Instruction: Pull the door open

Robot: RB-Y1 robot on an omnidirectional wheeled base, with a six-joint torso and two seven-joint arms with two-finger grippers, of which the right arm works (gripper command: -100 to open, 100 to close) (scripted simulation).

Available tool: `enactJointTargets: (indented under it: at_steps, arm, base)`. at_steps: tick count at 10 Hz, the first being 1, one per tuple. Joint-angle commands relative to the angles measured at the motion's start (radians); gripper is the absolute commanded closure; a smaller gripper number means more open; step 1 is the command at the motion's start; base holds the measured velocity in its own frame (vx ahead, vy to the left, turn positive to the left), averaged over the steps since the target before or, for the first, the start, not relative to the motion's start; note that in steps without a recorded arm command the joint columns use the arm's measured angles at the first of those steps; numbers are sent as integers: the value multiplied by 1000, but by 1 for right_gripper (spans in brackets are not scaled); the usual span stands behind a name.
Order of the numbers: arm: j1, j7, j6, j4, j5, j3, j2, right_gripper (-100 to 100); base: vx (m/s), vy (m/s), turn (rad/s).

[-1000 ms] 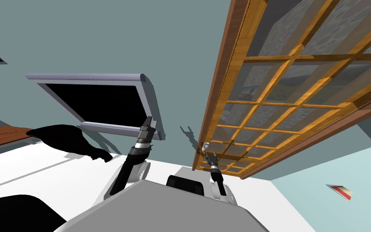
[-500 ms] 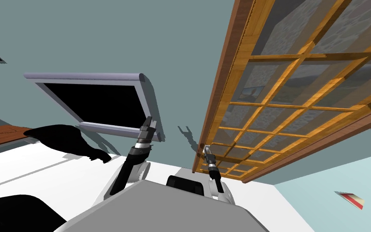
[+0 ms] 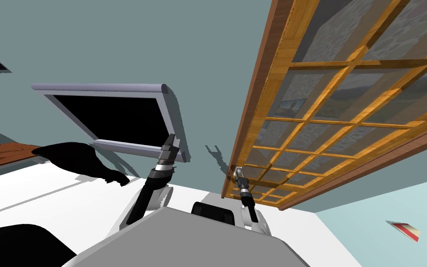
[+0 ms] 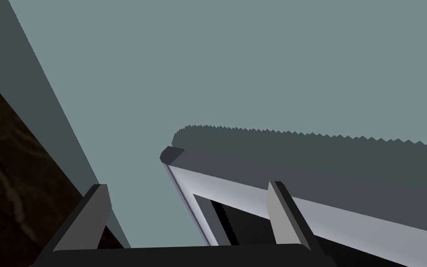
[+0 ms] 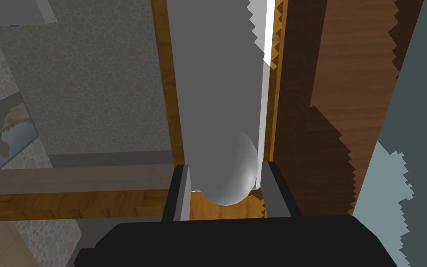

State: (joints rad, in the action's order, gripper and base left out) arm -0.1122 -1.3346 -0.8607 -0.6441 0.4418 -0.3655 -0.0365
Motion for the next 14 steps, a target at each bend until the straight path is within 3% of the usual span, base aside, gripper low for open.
enactJointTargets:
  at_steps: [1,7,9,12,13,14]
  arm:
    - [19,36,5,5,-12,-4,15,100]
    - [52,176,6,11,-65,1,52,100]
    - [52,176,6,11,-65,1,52,100]
    - [66,267,5,12,-103,11,71,100]
    - [70,230,-6,-12,-67,21,93,-100]
    - [73,220,-14,-16,-54,25,105,-100]
  base:
    - [-150,22,27]
    - [-99,20,35]
    - [-34,11,1]
    - [-53,14,57]
    - [-131,66,126]
    - [-183,93,126]
